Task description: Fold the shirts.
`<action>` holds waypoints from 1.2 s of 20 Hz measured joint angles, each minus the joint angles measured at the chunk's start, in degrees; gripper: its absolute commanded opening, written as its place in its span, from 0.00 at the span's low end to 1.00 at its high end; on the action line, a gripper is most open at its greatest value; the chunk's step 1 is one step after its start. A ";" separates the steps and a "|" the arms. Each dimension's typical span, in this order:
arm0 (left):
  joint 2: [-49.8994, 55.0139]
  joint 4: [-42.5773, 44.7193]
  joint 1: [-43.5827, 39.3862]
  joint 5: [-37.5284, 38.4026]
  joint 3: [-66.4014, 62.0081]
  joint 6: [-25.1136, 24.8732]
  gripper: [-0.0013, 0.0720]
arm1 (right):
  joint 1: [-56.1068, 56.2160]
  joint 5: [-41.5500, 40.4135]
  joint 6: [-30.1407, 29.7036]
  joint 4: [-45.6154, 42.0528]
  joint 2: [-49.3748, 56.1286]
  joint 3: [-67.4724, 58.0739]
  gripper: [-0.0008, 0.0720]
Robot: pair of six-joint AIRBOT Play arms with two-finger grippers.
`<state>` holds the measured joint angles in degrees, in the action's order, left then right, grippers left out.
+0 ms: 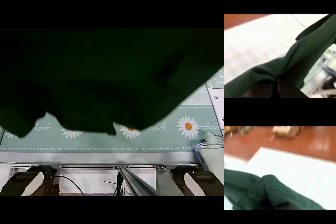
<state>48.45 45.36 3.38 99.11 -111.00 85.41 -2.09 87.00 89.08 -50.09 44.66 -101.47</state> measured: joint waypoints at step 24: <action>14.80 1.31 -7.96 -34.25 71.41 -15.10 0.41 | 16.11 -7.30 -5.49 -28.55 36.24 25.81 0.05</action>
<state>63.24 46.68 -4.58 64.86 -39.59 70.30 14.02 79.70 83.59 -78.63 80.90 -75.66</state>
